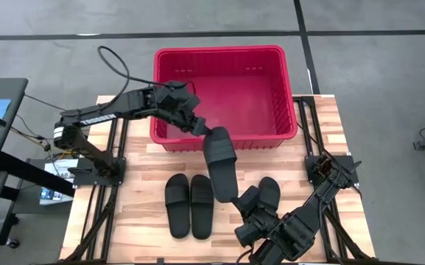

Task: Pick and place slides into bin
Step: Put the black slide into the red organizer bin

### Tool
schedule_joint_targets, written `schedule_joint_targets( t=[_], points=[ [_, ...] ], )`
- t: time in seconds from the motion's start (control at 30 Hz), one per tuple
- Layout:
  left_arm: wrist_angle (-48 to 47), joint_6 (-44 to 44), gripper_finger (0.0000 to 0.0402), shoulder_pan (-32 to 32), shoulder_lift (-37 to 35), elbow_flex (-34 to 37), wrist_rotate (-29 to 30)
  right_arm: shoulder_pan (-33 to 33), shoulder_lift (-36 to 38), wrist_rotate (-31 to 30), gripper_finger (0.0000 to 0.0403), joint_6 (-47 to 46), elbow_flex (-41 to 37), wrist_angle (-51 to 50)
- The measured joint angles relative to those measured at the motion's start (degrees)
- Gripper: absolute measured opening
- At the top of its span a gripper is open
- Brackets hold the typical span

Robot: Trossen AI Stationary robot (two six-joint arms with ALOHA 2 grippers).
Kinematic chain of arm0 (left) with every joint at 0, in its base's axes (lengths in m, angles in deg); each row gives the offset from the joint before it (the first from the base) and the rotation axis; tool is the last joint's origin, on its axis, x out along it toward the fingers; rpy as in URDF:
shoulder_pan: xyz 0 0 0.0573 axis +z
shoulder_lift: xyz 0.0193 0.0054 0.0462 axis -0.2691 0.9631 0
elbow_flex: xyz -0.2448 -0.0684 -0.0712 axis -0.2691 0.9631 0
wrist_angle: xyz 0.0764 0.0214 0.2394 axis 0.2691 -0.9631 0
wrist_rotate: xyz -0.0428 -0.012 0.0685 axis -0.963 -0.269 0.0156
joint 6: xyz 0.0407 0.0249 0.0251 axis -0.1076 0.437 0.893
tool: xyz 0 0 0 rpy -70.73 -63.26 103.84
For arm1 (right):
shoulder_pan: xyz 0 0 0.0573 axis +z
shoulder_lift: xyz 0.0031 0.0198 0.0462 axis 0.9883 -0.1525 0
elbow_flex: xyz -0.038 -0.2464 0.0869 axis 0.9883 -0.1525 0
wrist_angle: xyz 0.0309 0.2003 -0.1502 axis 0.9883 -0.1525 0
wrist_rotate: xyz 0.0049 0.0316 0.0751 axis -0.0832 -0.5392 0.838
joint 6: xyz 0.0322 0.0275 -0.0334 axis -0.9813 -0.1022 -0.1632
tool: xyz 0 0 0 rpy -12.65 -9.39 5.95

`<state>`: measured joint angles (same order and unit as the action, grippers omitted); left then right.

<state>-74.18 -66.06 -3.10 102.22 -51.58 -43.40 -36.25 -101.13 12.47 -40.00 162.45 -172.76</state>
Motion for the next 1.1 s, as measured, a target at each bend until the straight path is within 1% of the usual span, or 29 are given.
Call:
schedule_joint_targets(
  t=[0.17,0.4,0.6,0.7,0.83,0.87,0.97,1.1],
  points=[
    [4.0,-1.1,0.0133,0.0,3.2,0.0,-5.0,0.0,0.0,0.0,0.0,0.1,0.0,-0.2],
    [5.2,-1.5,0.0133,0.0,5.4,0.0,-9.8,0.0,0.0,0.0,0.0,0.1,0.0,-0.4],
    [8.0,-1.6,0.0129,-0.3,5.0,0.0,-10.4,-0.1,0.0,0.0,0.0,0.1,0.0,-0.6],
    [8.3,-1.5,0.0103,-0.6,4.9,0.0,-10.3,-0.2,0.0,0.0,0.0,0.1,0.0,-0.6],
    [8.5,1.6,0.0034,-1.6,4.8,0.0,-8.9,-0.4,0.0,0.3,0.0,0.0,0.0,-0.5],
    [8.4,2.8,0.0026,-1.9,4.8,-0.1,-8.1,-0.4,0.0,0.5,0.0,0.0,0.0,-0.5],
    [8.4,5.2,0.0026,-2.6,4.8,-0.1,-7.1,-0.4,0.0,0.5,0.0,0.0,0.0,-0.5],
    [8.2,6.0,0.0027,-3.2,4.8,-0.1,-6.6,-0.4,0.0,1.4,0.0001,0.0,0.0,-0.4]
  ],
)
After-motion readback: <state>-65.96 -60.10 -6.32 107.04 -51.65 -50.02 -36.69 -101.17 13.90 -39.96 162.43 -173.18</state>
